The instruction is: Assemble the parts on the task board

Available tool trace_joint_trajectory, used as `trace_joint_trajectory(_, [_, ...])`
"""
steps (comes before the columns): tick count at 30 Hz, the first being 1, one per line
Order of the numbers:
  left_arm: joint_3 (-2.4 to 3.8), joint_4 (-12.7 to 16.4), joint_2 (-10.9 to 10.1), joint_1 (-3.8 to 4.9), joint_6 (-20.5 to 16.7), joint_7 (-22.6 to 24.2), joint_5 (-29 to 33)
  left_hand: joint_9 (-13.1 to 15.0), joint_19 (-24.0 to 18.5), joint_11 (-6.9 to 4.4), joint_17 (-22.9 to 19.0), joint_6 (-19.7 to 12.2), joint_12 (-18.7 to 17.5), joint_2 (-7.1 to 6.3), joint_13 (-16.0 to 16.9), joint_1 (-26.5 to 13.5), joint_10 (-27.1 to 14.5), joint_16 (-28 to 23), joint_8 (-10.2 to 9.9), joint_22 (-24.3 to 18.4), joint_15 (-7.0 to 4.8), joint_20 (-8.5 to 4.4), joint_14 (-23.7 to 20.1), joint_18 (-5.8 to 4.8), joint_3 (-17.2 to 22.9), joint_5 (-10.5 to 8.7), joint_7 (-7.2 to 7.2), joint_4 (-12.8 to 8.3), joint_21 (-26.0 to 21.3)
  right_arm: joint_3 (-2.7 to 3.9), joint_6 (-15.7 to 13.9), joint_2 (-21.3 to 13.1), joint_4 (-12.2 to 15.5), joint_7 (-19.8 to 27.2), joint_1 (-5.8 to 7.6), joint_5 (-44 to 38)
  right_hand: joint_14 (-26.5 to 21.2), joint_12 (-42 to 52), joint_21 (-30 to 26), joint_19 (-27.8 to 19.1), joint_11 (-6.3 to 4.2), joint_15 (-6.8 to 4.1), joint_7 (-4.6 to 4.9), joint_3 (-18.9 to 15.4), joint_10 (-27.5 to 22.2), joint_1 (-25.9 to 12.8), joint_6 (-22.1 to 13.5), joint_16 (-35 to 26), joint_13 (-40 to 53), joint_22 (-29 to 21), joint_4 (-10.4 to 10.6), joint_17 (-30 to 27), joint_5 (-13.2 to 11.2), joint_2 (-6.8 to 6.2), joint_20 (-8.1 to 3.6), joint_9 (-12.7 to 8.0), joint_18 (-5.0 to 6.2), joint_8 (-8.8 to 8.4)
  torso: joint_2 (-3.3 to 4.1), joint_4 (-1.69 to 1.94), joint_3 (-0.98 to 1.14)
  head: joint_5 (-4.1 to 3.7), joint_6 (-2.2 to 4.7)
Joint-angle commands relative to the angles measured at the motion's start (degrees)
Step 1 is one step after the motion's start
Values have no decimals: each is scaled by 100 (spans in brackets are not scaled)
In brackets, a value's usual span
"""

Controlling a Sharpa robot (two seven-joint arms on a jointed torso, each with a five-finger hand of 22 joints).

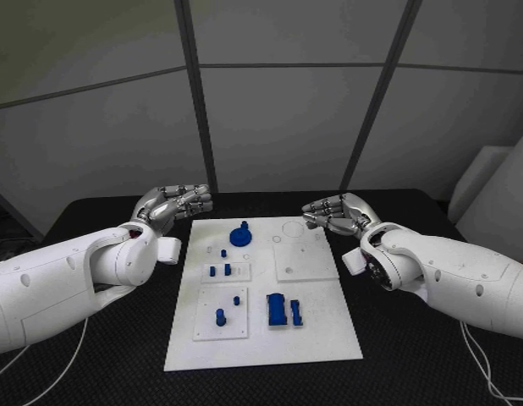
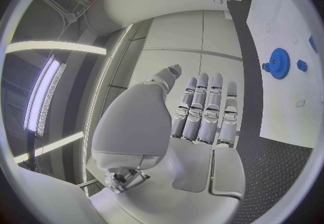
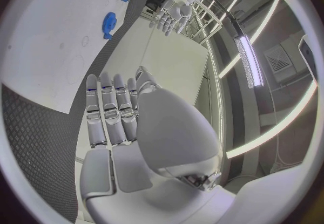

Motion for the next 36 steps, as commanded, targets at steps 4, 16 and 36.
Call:
trace_joint_trajectory(4, [5,-202,191,-23,-598,579,431,-11,-912,80,-113,-73,-495,109,12,67,-110,-649,-180,-1010,89,49,-104,21,-436,-457,-133,6,-61,27,273,245,-445,641,6,729,-89,-259,-477,59,76,35,15,17,35,-248,-37,-310,-479,-412,-190,-556,-20,30,123,-389,70,-19,-41,70,0,23,124])
trace_joint_trajectory(16, [1,46,223,-102,-760,351,146,-380,-2279,-391,-482,-2700,-883,774,-354,-3583,-2972,-1331,-541,-2196,-353,-713,-2529,-490,-1069,-898,-839,-371,-367,-11,-234,149,-124,512,-15,789,-2804,-672,-961,-2057,-321,-313,-481,-56,-2817,-4434,-2605,-658,-905,-1178,-833,-1443,-529,68,-587,-923,-395,-376,-221,169,79,69,188])
trace_joint_trajectory(36, [9,1479,172,-448,-2810,606,-524,-380,-3024,-951,-482,-4378,-883,774,-354,-5982,-4747,-1331,-541,-2783,-875,-1606,-4090,-493,-1581,-1412,-839,-371,-367,-232,-2374,-677,2085,1350,-94,2646,-4560,-672,-1373,-3454,-820,-747,-1066,-56,-4634,-7092,-4259,-658,-905,-1919,-1476,-1443,-1129,68,-1427,-1393,-982,-376,-361,251,138,99,225])
